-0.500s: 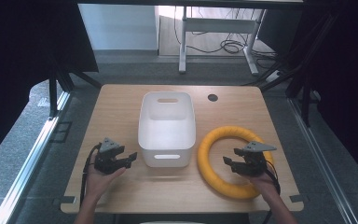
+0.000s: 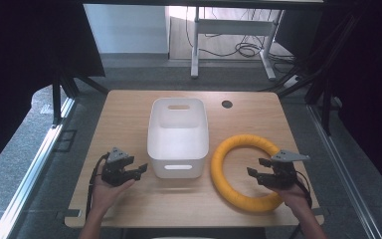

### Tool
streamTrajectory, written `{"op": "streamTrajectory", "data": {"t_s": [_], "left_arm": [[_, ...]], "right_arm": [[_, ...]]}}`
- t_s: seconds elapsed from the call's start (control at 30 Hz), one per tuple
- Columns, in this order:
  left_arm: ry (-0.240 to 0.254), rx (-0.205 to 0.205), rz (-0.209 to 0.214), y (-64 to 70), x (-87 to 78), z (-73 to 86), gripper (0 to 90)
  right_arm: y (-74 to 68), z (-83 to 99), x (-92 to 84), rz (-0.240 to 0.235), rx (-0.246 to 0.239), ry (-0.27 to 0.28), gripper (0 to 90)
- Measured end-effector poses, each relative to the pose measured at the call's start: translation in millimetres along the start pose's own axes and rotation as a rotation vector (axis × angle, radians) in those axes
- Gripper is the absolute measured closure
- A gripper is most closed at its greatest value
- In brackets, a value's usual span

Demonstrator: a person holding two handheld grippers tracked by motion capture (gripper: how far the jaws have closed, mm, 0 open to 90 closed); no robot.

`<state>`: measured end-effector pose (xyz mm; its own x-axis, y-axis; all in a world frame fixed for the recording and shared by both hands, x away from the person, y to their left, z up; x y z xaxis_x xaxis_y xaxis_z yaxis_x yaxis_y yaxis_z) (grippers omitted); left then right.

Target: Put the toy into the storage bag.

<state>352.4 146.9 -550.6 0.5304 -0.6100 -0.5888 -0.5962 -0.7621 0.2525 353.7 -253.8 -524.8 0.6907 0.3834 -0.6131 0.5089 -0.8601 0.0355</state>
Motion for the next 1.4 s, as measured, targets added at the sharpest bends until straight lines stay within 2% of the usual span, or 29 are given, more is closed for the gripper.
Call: {"op": "streamTrajectory", "data": {"t_s": [0.17,0.2,0.23,0.3,0.33,0.37,0.4,0.43,0.47,0.5,0.6,0.63,0.67,0.73,0.83,0.93,0.97,1.03,1.2,1.23,1.27,1.3,1.4], "left_arm": [[-0.002,0.006,0.003,1.8,-1.6,1.2,36.9],[0.000,0.000,0.006,2.2,-3.0,2.6,36.9],[0.000,0.000,0.006,2.2,-3.0,2.6,36.8],[0.005,-0.009,0.003,1.8,-5.8,4.8,36.8],[0.006,-0.011,0.002,1.4,-7.0,5.5,36.7],[0.006,-0.011,0.002,1.4,-7.0,5.5,36.7],[0.006,-0.013,0.002,0.9,-8.0,6.3,36.7],[0.009,-0.017,-0.001,0.0,-9.2,7.2,36.7],[0.009,-0.017,-0.001,0.0,-9.2,7.2,36.7],[0.009,-0.017,-0.001,-0.5,-9.2,8.0,36.6],[0.005,-0.012,-0.002,-1.0,-9.2,9.6,36.3],[0.005,-0.012,-0.002,-1.0,-9.2,9.6,36.3],[0.008,-0.013,-0.002,-1.1,-9.9,9.3,36.2],[0.009,-0.014,-0.003,-1.7,-10.7,8.5,36.2],[0.007,-0.014,-0.009,-3.1,-10.8,8.5,36.2],[0.007,-0.016,-0.013,-3.4,-11.1,9.0,36.1],[0.011,-0.019,-0.016,-3.3,-12.0,9.4,36.1],[0.014,-0.022,-0.018,-3.8,-13.3,9.7,36.1],[0.022,-0.030,-0.022,-4.1,-15.0,9.4,36.0],[0.022,-0.030,-0.020,-3.6,-15.3,8.9,36.0],[0.022,-0.030,-0.020,-3.6,-15.3,8.9,36.0],[0.024,-0.030,-0.018,-2.8,-14.7,8.4,36.0],[0.022,-0.028,-0.018,-2.0,-13.3,8.4,36.0]], "right_arm": [[-1.6,9.2,-7.9,-0.036,-0.018,-0.048,35.9],[-7.5,13.1,-10.9,-0.071,-0.015,-0.065,34.7],[-7.5,13.1,-10.9,-0.071,-0.015,-0.065,34.7],[-22.5,18.3,-12.5,-0.121,-0.028,-0.091,34.1],[-28.6,19.2,-12.7,-0.136,-0.039,-0.102,33.9],[-28.6,19.2,-12.7,-0.136,-0.039,-0.102,33.9],[-36.0,19.3,-12.5,-0.152,-0.049,-0.108,33.7],[-52.1,19.8,-9.8,-0.178,-0.078,-0.131,32.7],[-52.1,19.8,-9.8,-0.178,-0.078,-0.131,32.7],[-67.6,22.1,-3.9,-0.199,-0.118,-0.158,32.0],[-83.1,30.8,5.1,-0.216,-0.157,-0.209,29.9],[-83.1,30.8,5.1,-0.216,-0.157,-0.209,29.9],[-90.0,39.2,11.0,-0.217,-0.168,-0.248,27.4],[-91.6,42.1,13.5,-0.211,-0.172,-0.261,26.7],[-96.9,54.9,25.6,-0.186,-0.218,-0.326,24.8],[-99.5,58.1,31.2,-0.183,-0.238,-0.351,24.8],[-99.8,56.5,33.0,-0.170,-0.254,-0.360,25.7],[-100.8,55.0,35.4,-0.168,-0.250,-0.373,28.7],[-102.0,58.0,38.9,-0.159,-0.296,-0.403,34.5],[-101.2,60.4,39.7,-0.146,-0.312,-0.416,40.1],[-101.2,60.4,39.7,-0.146,-0.312,-0.416,40.1],[-97.4,59.6,40.9,-0.116,-0.334,-0.408,47.9],[-96.1,59.2,41.0,-0.125,-0.335,-0.409,47.7]]}}
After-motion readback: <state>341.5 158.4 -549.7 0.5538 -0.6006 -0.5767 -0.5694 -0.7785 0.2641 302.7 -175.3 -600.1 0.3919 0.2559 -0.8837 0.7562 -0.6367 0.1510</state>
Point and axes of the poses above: each handheld gripper's, and its own axes: x roughly forward along the jaws, z roughly out of its underside, y roughly to its right, the point moved 10 cm from there along x, roughly forward along the jaws, and after that the axes turned 10 degrees about z, right-handed, at the moved point
